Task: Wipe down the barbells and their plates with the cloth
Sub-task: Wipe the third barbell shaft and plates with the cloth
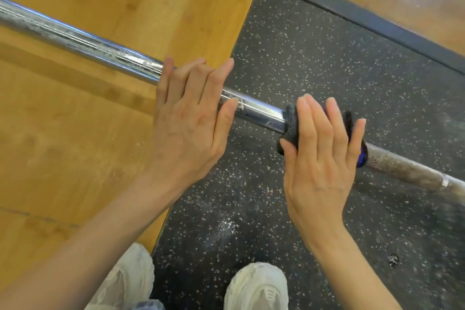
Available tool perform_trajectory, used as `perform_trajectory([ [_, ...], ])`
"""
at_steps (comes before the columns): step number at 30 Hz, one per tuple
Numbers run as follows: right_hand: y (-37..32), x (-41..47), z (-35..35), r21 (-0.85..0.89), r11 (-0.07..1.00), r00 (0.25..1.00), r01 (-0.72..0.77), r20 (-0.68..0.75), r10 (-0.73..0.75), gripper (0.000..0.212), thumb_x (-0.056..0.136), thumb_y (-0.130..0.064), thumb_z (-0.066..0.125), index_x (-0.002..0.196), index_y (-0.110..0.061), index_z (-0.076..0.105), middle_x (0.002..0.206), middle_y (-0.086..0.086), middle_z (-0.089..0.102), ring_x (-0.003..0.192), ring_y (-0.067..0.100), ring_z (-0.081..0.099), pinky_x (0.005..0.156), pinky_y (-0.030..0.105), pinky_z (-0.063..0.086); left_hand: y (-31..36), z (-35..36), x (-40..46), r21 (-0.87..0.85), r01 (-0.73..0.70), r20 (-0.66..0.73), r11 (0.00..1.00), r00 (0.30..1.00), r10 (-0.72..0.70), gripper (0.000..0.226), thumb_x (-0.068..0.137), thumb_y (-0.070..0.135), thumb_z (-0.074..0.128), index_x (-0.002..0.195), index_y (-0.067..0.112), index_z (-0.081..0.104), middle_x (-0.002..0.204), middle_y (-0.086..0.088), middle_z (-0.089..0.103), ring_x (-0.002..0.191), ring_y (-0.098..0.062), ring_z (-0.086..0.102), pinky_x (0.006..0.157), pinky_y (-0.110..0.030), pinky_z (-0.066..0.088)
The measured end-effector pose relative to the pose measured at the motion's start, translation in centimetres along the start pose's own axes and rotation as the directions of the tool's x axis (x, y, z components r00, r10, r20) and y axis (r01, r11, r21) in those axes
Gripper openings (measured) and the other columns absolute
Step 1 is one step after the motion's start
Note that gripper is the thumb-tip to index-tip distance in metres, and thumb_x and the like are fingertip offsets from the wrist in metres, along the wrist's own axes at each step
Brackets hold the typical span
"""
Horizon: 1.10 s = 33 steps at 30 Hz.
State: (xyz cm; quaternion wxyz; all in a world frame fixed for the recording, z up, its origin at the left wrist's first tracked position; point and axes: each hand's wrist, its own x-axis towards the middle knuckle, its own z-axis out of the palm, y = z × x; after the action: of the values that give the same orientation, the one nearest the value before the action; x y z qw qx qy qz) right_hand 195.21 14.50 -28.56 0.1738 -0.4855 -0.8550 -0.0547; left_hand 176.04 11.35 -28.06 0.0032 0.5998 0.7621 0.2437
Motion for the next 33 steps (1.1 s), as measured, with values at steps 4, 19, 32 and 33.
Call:
perform_trajectory([
  [4,2.9,0.9,0.3,-0.045,0.989,0.99,0.14,0.011,-0.14,0.05,0.108,-0.024,0.048,0.153,-0.01,0.031,0.154,0.01,0.044,0.145,0.03,0.034,0.126,0.045,0.01,0.2,0.4,1.5,0.005,0.008,-0.016,1.0,1.0,-0.008,0.047,0.107,0.033,0.032,0.139,0.007,0.054,0.119,-0.012,0.06,0.126,-0.027,0.041,0.123,-0.033,-0.001],
  [19,5.0,4.3,1.5,-0.054,0.996,0.996,0.078,-0.034,-0.08,0.051,0.108,-0.028,0.047,0.152,-0.008,0.032,0.152,0.012,0.047,0.144,0.03,0.035,0.126,0.046,0.009,0.3,1.7,5.8,0.017,0.01,-0.033,1.0,0.999,-0.009,0.045,0.108,0.034,0.031,0.134,0.009,0.058,0.115,-0.009,0.06,0.12,-0.027,0.047,0.123,-0.034,0.003],
  [32,4.0,6.9,3.0,-0.021,1.0,0.996,-0.005,-0.089,0.003,0.049,0.108,-0.029,0.047,0.151,-0.006,0.037,0.15,0.011,0.048,0.144,0.03,0.036,0.125,0.048,0.005,0.4,2.4,8.4,-0.004,0.001,-0.051,1.0,0.999,-0.002,0.041,0.107,0.03,0.032,0.125,0.014,0.065,0.106,-0.003,0.063,0.111,-0.025,0.052,0.123,-0.037,0.013],
  [33,2.9,7.6,3.4,-0.016,1.0,0.995,0.011,-0.101,-0.013,0.049,0.108,-0.029,0.048,0.15,-0.007,0.038,0.149,0.01,0.05,0.143,0.029,0.038,0.125,0.049,0.007,0.4,2.4,8.5,-0.005,0.004,-0.057,1.0,0.998,-0.004,0.041,0.108,0.029,0.032,0.125,0.014,0.066,0.105,-0.003,0.063,0.11,-0.025,0.052,0.123,-0.037,0.013],
])
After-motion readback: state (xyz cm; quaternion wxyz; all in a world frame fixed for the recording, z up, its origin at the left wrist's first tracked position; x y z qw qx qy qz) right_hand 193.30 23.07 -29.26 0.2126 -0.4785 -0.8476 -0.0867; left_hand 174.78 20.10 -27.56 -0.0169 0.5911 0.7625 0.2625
